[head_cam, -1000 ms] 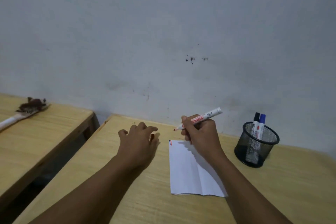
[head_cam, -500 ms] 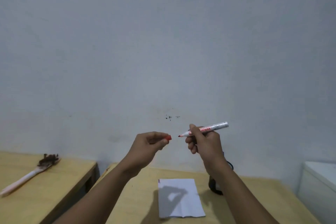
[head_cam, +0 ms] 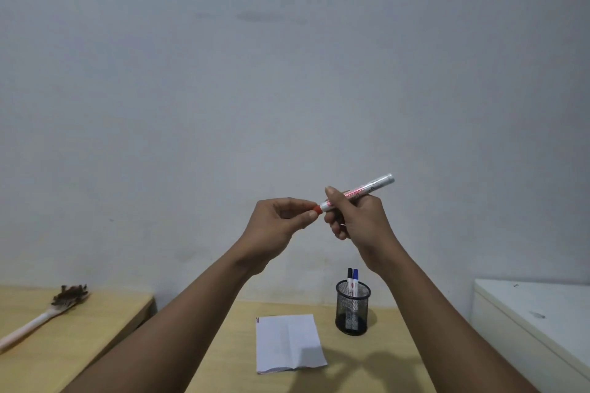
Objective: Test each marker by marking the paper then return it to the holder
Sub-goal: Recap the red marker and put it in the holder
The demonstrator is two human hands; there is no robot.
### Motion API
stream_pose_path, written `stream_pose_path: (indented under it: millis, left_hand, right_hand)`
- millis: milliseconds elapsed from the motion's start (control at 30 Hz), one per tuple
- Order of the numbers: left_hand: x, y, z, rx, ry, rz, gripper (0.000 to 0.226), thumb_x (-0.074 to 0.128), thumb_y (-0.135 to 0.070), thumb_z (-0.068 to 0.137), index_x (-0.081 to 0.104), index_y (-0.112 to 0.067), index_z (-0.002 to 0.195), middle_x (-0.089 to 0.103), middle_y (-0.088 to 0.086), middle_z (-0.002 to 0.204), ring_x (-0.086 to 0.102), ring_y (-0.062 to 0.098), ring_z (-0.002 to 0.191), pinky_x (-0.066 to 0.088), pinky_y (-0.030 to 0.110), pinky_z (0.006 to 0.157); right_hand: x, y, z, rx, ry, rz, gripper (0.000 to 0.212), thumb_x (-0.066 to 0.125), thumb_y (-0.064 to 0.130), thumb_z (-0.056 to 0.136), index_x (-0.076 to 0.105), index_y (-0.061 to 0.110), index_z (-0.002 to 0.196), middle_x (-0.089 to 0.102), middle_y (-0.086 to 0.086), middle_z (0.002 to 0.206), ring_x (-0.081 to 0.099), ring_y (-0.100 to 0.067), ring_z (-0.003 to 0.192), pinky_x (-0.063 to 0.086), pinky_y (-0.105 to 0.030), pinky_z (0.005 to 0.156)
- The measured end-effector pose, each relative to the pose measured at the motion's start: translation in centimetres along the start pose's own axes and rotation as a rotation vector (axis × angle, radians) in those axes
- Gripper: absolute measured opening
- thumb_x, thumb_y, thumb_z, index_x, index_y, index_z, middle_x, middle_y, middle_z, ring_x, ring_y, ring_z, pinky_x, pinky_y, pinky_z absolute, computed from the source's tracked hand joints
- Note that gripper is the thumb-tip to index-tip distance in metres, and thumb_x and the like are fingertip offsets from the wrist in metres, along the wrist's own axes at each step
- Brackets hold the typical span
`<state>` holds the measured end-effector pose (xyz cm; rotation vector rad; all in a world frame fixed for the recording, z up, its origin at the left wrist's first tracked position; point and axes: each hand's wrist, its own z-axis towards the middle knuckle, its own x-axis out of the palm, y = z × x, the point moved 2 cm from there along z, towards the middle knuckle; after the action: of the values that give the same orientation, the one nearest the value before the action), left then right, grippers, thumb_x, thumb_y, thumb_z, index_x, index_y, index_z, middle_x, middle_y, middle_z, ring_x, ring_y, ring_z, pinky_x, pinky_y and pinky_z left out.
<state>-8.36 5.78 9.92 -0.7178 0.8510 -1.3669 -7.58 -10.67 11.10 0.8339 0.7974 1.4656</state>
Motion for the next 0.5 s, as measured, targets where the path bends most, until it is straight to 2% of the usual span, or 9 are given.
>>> stream_pose_path:
  millis: [133, 200, 267, 333, 400, 433, 467, 500]
  left_hand:
    - [1.3, -0.3, -0.2, 0.110, -0.074, 0.068, 0.013, 0.078, -0.013, 0.083, 0.081, -0.017, 0.095, 0.079, -0.005, 0.086, 0.071, 0.008, 0.084, 0.055, 0.023, 0.077]
    - [1.9, 0.3, -0.3, 0.146, -0.133, 0.140, 0.012, 0.079, -0.017, 0.082, 0.081, -0.021, 0.094, 0.079, -0.008, 0.084, 0.067, 0.013, 0.080, 0.054, 0.025, 0.075]
    - [2.5, 1.0, -0.4, 0.161, -0.190, 0.179, 0.012, 0.078, -0.019, 0.084, 0.081, -0.021, 0.095, 0.078, -0.009, 0.084, 0.062, 0.008, 0.072, 0.052, 0.023, 0.068]
    - [2.9, 1.3, 0.0, 0.163, -0.235, 0.243, 0.014, 0.077, -0.021, 0.085, 0.080, -0.019, 0.098, 0.077, -0.008, 0.085, 0.059, 0.005, 0.066, 0.048, 0.020, 0.062]
    - [3.1, 1.6, 0.7, 0.167, -0.260, 0.334, 0.016, 0.077, -0.023, 0.084, 0.079, -0.019, 0.100, 0.076, -0.007, 0.086, 0.061, 0.005, 0.065, 0.049, 0.020, 0.061]
    - [3.3, 1.9, 1.0, 0.175, -0.260, 0.388, 0.017, 0.077, -0.024, 0.084, 0.079, -0.019, 0.100, 0.076, -0.008, 0.086, 0.063, 0.005, 0.066, 0.052, 0.023, 0.062]
    - [3.5, 2.2, 1.3, 0.183, -0.252, 0.434, 0.018, 0.077, -0.026, 0.084, 0.079, -0.020, 0.101, 0.076, -0.010, 0.086, 0.064, 0.005, 0.068, 0.056, 0.028, 0.065]
    - [3.9, 2.5, 1.5, 0.187, -0.235, 0.463, 0.018, 0.077, -0.027, 0.084, 0.079, -0.021, 0.101, 0.075, -0.011, 0.085, 0.065, 0.005, 0.070, 0.058, 0.031, 0.068]
  right_hand:
    - [-0.6, 0.7, 0.2, 0.040, 0.006, -0.053, 0.039, 0.064, 0.038, 0.096, 0.073, 0.004, 0.080, 0.057, -0.002, 0.057, 0.047, -0.013, 0.049, 0.040, -0.023, 0.049]
    - [-1.1, 0.7, 0.3, 0.073, 0.023, -0.124, 0.044, 0.062, 0.043, 0.096, 0.072, 0.001, 0.086, 0.059, -0.002, 0.058, 0.048, -0.013, 0.049, 0.041, -0.023, 0.049]
    - [-1.6, 0.4, 0.3, 0.127, 0.035, -0.218, 0.052, 0.057, 0.052, 0.095, 0.072, 0.003, 0.090, 0.064, -0.005, 0.062, 0.051, -0.013, 0.047, 0.041, -0.024, 0.048]
    - [-2.4, -0.4, 0.4, 0.137, -0.029, -0.371, 0.062, 0.051, 0.063, 0.093, 0.071, 0.004, 0.086, 0.067, -0.007, 0.064, 0.054, -0.017, 0.048, 0.044, -0.027, 0.048]
    - [-3.8, -1.5, 0.5, 0.009, -0.197, -0.649, 0.058, 0.052, 0.064, 0.091, 0.068, 0.009, 0.084, 0.068, -0.004, 0.071, 0.061, -0.021, 0.058, 0.050, -0.035, 0.055]
    - [-4.5, -2.2, 0.5, -0.105, -0.262, -0.780, 0.046, 0.058, 0.058, 0.091, 0.065, 0.013, 0.089, 0.065, 0.000, 0.076, 0.061, -0.016, 0.064, 0.052, -0.036, 0.059]
    - [-5.1, -2.9, 0.5, -0.210, -0.256, -0.852, 0.031, 0.065, 0.048, 0.091, 0.063, 0.018, 0.096, 0.061, 0.006, 0.082, 0.058, -0.008, 0.067, 0.053, -0.035, 0.061]
    - [-5.4, -3.6, 0.4, -0.282, -0.188, -0.904, 0.024, 0.070, 0.039, 0.090, 0.062, 0.023, 0.106, 0.056, 0.011, 0.090, 0.055, -0.001, 0.070, 0.053, -0.031, 0.063]
